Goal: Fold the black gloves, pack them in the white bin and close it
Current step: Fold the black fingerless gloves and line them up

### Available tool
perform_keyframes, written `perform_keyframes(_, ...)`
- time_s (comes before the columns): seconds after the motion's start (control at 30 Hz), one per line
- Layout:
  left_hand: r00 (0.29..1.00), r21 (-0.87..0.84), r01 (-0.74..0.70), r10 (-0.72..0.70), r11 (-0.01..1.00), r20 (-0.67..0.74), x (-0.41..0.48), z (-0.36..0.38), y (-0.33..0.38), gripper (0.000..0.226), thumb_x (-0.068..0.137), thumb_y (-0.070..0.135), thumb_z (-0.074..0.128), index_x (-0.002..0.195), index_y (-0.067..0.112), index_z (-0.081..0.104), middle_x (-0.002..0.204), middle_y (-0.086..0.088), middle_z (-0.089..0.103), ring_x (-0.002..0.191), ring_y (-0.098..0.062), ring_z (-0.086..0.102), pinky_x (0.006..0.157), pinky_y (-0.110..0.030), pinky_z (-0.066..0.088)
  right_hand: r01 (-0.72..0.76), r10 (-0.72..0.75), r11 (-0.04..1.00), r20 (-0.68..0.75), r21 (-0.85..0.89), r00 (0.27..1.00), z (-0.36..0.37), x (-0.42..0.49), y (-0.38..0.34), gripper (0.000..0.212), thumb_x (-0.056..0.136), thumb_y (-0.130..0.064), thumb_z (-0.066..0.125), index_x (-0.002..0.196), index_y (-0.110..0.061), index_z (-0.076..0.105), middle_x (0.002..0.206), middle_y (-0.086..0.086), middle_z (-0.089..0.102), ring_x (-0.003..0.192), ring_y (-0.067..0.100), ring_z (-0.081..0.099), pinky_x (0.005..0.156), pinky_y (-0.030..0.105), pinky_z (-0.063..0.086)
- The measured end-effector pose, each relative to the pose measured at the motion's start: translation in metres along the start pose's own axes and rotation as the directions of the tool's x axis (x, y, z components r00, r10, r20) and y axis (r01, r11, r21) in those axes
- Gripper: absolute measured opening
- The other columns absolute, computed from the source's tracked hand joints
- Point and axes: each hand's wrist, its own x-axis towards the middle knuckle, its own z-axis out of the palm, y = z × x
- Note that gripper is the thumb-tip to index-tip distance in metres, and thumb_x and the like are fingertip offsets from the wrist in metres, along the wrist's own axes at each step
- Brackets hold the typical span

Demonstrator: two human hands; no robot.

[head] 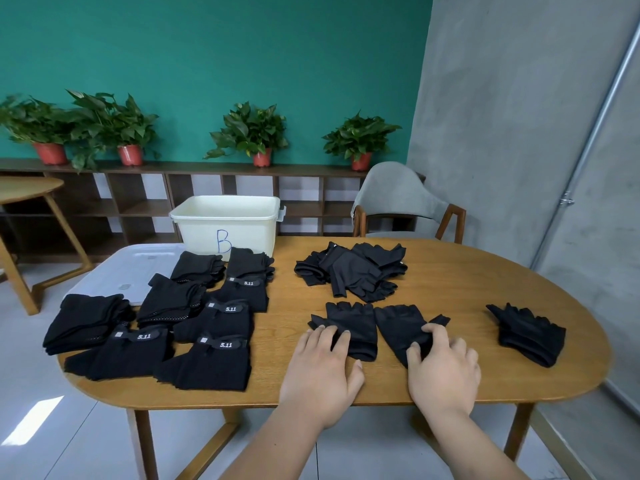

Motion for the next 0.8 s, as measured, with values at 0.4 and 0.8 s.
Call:
perform_keyframes(0.4, 1.0, -0.11, 0.019, -0.021, 0.994, -0.016, 0.0, -0.002, -0.003, 0.064, 0.106, 0.057, 0.024, 0.161, 0.025, 0.038, 0.162, 0.01, 0.038, 0.155, -0.016, 0.02, 0.13, -0.035, 0.015, -0.048, -0.021, 0.829, 0.117, 0.557, 0.993, -0.021, 0.013, 0.015, 0.033, 0.1, -0.022, 0.07, 0.129, -0.038, 0.069, 0.127, -0.01, 0.06, 0.107, 0.011, 0.059, 0.083, 0.027, 0.045)
perform_keyframes(0.8, 0.999, -0.208, -0.047, 0.052, 0.977, 0.015, -0.002, -0.007, -0.006, 0.061, 0.106, 0.055, 0.028, 0.162, 0.033, 0.033, 0.169, 0.015, 0.031, 0.151, -0.01, 0.031, 0.127, -0.032, 0.022, 0.529, -0.459, 0.788, -0.274, 0.313, 0.845, -0.062, 0.037, -0.033, 0.047, 0.096, -0.003, 0.068, 0.137, -0.025, 0.068, 0.126, -0.013, 0.067, 0.114, 0.007, 0.06, 0.096, 0.027, 0.05)
